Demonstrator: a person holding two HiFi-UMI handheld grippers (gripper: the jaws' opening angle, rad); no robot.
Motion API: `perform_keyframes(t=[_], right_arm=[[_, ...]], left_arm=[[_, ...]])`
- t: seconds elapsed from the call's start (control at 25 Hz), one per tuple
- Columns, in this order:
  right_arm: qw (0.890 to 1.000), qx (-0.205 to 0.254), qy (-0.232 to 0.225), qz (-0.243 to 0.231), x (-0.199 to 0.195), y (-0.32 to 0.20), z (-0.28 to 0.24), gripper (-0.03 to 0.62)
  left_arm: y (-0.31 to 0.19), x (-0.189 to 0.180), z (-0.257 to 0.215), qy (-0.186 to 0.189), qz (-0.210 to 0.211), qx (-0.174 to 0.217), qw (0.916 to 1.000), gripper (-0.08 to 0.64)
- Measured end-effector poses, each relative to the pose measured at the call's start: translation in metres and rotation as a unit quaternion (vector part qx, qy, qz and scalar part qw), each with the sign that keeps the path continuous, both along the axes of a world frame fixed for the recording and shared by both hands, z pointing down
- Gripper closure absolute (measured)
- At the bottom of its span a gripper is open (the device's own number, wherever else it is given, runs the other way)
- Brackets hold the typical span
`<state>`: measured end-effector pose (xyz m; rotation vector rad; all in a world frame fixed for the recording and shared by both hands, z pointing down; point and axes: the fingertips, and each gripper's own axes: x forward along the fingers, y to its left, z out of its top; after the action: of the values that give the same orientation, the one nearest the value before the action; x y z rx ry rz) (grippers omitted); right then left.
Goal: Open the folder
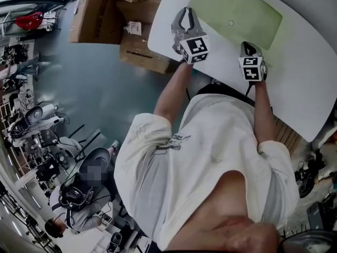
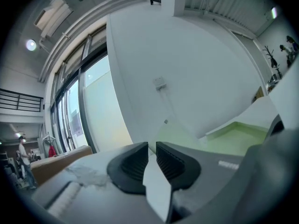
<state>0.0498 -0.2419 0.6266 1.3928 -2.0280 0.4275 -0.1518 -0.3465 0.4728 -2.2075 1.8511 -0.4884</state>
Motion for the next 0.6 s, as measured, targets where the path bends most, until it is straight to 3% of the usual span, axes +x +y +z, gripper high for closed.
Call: perform_keyframes(t=[0.28, 0.6], right_arm=[[1.0, -0.001, 0.002, 0.0, 0.003, -0.001, 0.001, 0.59], [1.0, -0.001, 0.001, 0.004, 0.0, -0.002, 0.002, 0.591]], left_arm=[[-0.019, -0.024, 0.024, -0.034, -0.034, -0.017, 0.9987, 0.508], [-0.032, -0.035, 0.055, -0.065, -0.033, -0.047, 0.9962, 0.508]])
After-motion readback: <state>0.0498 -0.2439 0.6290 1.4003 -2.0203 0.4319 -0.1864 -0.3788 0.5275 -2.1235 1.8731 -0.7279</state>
